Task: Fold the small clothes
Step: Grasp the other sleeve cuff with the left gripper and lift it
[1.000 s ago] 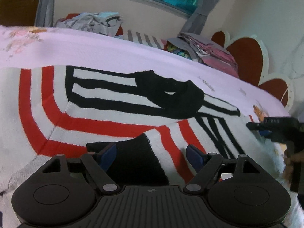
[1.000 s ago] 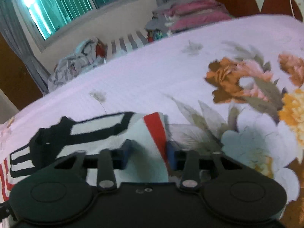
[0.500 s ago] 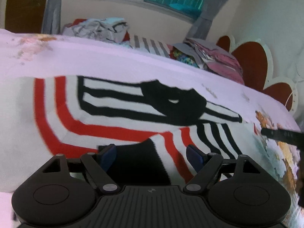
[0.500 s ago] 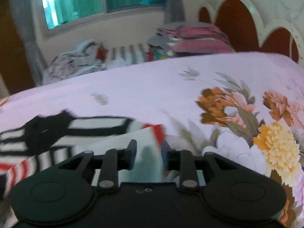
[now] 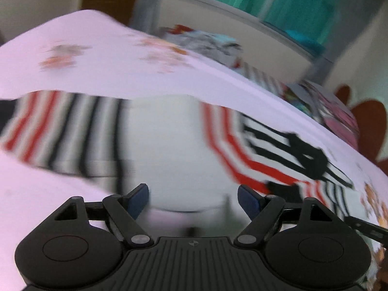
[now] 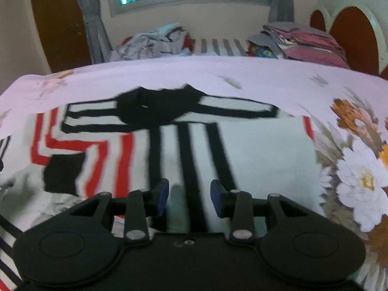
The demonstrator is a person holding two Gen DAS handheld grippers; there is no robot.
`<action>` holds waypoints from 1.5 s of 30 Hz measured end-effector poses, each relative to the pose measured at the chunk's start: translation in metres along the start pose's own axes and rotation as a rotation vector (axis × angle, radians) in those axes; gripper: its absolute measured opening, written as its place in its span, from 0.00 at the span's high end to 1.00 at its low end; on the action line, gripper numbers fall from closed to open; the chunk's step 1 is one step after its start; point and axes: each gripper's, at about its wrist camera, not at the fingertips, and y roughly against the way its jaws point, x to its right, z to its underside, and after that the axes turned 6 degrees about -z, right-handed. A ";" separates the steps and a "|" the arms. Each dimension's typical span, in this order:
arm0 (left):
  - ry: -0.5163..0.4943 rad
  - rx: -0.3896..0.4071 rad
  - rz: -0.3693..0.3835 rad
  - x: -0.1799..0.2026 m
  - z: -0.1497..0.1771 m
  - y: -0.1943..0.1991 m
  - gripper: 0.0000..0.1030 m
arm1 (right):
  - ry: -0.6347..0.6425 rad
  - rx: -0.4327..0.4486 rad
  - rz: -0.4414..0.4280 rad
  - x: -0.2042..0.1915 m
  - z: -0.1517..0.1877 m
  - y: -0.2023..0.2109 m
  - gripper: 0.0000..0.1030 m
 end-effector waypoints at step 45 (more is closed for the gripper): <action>-0.128 0.090 0.534 0.116 -0.032 -0.025 0.95 | -0.084 0.057 -0.108 -0.043 -0.006 0.008 0.57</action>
